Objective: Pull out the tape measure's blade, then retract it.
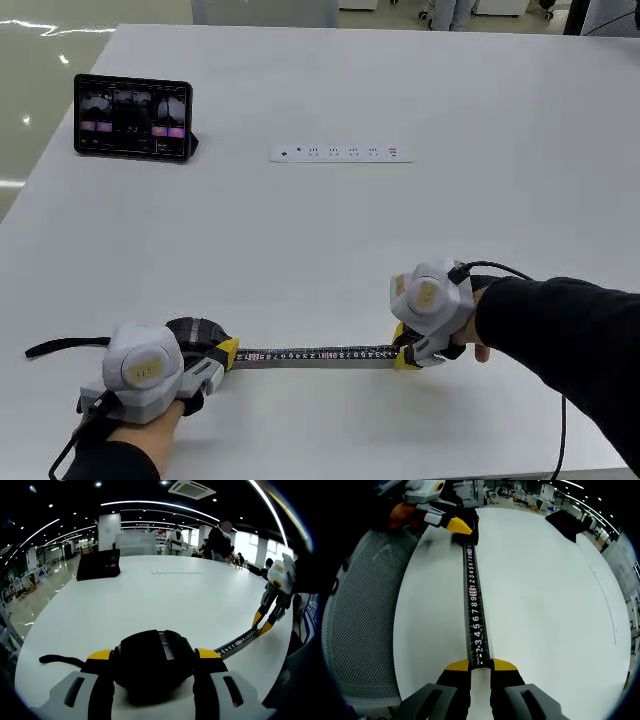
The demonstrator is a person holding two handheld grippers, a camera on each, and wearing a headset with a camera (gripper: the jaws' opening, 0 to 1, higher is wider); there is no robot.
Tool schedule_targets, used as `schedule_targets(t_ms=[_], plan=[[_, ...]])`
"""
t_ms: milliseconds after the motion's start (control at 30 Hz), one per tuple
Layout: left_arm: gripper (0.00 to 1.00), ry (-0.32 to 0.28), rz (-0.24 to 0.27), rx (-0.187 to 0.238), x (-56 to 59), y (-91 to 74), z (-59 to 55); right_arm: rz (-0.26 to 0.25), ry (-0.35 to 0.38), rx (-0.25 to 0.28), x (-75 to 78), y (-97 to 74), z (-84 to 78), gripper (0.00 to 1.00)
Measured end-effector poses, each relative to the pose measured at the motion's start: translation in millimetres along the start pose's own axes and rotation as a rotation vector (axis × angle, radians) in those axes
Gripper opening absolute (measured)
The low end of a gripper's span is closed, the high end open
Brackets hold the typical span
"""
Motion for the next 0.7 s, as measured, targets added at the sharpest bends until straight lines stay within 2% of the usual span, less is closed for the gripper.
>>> schedule_targets(t_ms=[700], plan=[[0.6,-0.003,-0.002,-0.003,-0.2,-0.2,-0.5,-0.005,-0.022,0.001,-0.9,1.3,4.4,0.11]])
Point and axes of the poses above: the centre of the closed fingertips' face, and the gripper's own axes: y roughly forward along the fingers, x roughly to its right, z roughly out of its top, the point moved 5 cm from there along -y, roughly backward along the fingers
